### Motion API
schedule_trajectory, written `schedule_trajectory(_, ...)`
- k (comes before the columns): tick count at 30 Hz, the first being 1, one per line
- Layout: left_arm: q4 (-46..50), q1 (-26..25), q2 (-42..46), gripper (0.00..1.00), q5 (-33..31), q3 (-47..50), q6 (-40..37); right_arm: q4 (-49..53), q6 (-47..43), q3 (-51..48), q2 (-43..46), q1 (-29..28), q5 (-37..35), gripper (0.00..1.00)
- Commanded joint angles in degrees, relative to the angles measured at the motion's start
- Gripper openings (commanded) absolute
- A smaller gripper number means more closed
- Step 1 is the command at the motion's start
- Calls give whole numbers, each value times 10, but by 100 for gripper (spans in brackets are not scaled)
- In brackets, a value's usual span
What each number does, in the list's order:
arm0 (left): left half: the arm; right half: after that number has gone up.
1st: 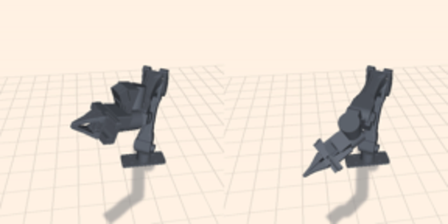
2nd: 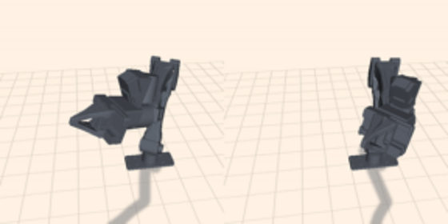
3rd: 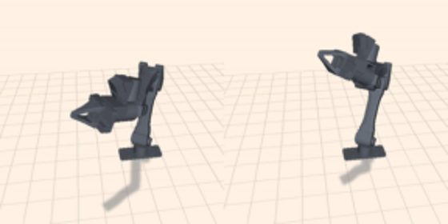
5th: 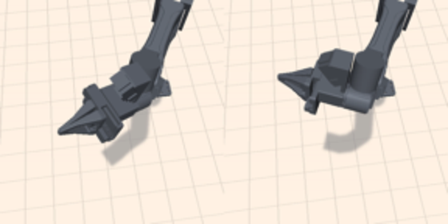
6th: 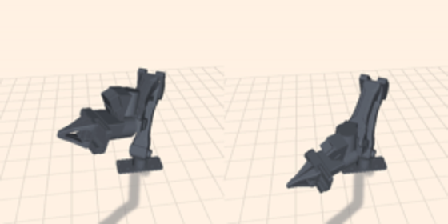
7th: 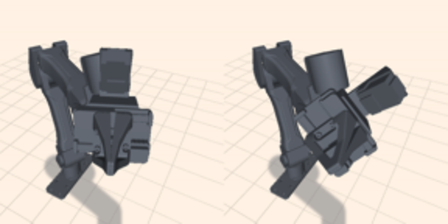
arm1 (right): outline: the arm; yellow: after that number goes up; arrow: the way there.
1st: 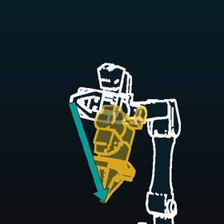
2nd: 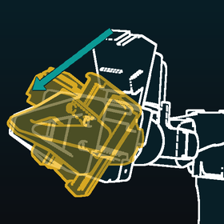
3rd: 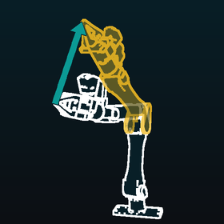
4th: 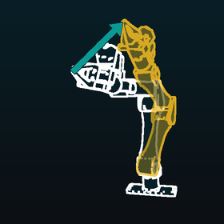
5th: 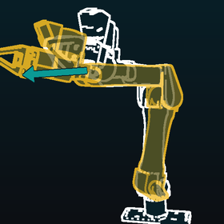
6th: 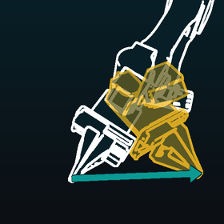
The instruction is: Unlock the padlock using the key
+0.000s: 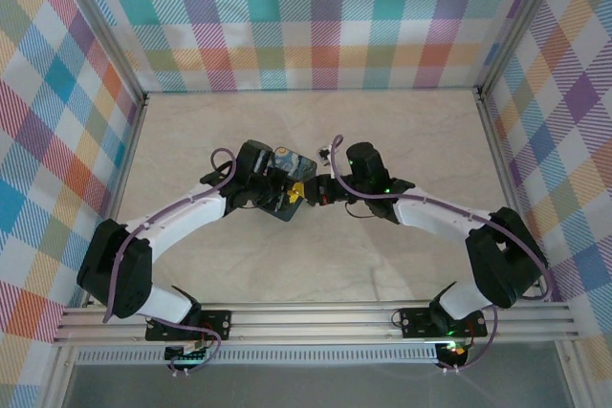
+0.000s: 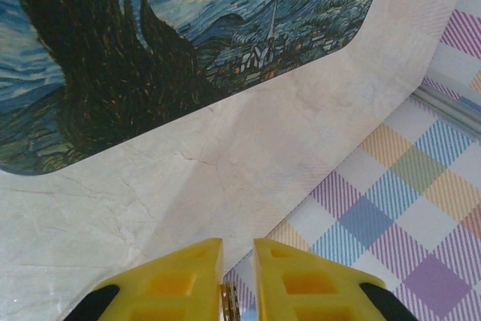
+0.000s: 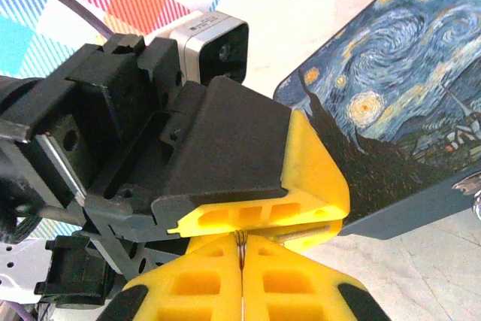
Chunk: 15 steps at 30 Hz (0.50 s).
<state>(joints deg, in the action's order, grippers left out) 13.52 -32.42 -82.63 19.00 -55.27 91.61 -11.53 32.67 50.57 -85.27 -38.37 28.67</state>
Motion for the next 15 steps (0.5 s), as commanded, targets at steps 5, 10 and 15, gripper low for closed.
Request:
schedule_trajectory(5, 18, 5, 12, 14, -2, -3, -18, -2, -12, 0, 7, -4, 0, 7)
schedule_trajectory(10, 12, 5, 11, 9, 2, -6, -16, -10, -8, 0, 2, -4, 3, 7)
schedule_trajectory(15, 18, 5, 11, 4, -1, -6, -21, 0, -13, 2, 4, -5, -4, 7)
